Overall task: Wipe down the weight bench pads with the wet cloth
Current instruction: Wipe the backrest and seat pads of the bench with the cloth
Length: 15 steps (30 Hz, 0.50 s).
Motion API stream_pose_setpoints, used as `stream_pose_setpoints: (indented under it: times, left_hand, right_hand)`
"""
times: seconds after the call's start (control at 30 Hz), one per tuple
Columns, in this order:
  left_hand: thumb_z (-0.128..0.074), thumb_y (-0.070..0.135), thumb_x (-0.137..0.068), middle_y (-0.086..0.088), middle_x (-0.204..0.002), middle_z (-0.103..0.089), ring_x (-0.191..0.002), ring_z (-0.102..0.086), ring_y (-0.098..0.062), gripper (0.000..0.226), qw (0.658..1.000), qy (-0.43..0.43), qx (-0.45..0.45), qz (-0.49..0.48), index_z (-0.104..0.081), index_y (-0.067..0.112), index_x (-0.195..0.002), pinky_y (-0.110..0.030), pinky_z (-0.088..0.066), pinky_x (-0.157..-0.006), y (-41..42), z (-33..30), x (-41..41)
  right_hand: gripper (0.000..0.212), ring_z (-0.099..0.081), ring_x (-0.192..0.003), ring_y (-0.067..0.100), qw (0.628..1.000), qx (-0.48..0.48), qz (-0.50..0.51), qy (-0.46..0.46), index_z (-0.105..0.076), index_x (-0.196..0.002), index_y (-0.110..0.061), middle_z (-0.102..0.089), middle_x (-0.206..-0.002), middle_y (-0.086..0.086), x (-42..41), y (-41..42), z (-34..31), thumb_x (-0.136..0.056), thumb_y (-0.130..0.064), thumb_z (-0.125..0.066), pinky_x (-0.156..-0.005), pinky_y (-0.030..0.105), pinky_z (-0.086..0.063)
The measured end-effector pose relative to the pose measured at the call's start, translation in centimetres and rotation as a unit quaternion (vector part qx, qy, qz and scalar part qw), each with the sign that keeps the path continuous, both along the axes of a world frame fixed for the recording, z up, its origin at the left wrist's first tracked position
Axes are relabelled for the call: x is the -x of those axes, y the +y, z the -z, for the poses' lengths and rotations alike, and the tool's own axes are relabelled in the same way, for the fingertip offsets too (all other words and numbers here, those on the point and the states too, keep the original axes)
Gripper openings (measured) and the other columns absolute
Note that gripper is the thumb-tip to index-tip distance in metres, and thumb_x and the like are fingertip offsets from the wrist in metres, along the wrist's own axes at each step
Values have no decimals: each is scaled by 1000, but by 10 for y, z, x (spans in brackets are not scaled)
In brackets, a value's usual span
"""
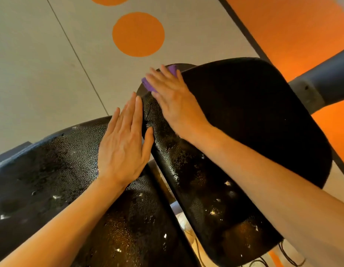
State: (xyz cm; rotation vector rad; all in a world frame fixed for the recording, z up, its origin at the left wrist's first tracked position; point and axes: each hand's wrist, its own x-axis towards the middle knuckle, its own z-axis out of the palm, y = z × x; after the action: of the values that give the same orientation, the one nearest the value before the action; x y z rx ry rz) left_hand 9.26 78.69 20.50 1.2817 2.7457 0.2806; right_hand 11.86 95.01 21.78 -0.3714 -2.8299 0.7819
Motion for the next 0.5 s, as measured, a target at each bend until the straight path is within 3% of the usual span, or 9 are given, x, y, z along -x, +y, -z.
stream_pose_setpoints:
  times: [0.13,0.27,0.33,0.43,0.5]
  left_hand:
    - [-22,42,-105,-11,-165,-10,-153,-11,-18,65,1000,1,-5,3,-7,6,-158,-33,-5,-126,-1,1,1]
    - [-22,42,-105,-11,-165,-11,-153,-13,-19,66,1000,-3,-9,0,-7,6,-158,-36,-8,-126,-1,0,0]
    - [-22,42,-104,-12,-165,-12,-152,-15,-20,66,1000,-4,-9,2,-8,5,-157,-36,-9,-126,0,-2,-1]
    - [-22,42,-105,-12,-165,-12,-152,-15,-20,65,1000,3,-12,1,-8,5,-157,-35,-8,-126,0,-1,-1]
    - [-21,42,-105,-12,-165,-11,-153,-14,-20,65,1000,3,-10,4,-7,5,-157,-34,-6,-126,0,0,-1]
  right_hand:
    - [50,-14,-146,21,999,25,5,-19,-31,-145,-7,-26,-154,7,-71,6,4,-97,-6,-44,-120,44,-14]
    - [55,-11,-146,18,997,-12,-16,-76,-25,-146,-10,-21,-155,2,-163,-20,1,-94,-7,-43,-118,45,-20]
    - [48,-14,-145,20,998,14,-2,-57,-31,-144,-9,-25,-153,3,-132,-3,2,-96,-12,-35,-119,43,-18]
    - [43,-20,-144,24,992,40,118,-25,-36,-141,-7,-30,-152,10,-45,22,3,-98,-10,-39,-120,41,-15]
    - [44,-17,-145,22,988,29,148,-30,-33,-143,-9,-27,-153,9,-36,24,6,-99,-11,-38,-120,36,-10]
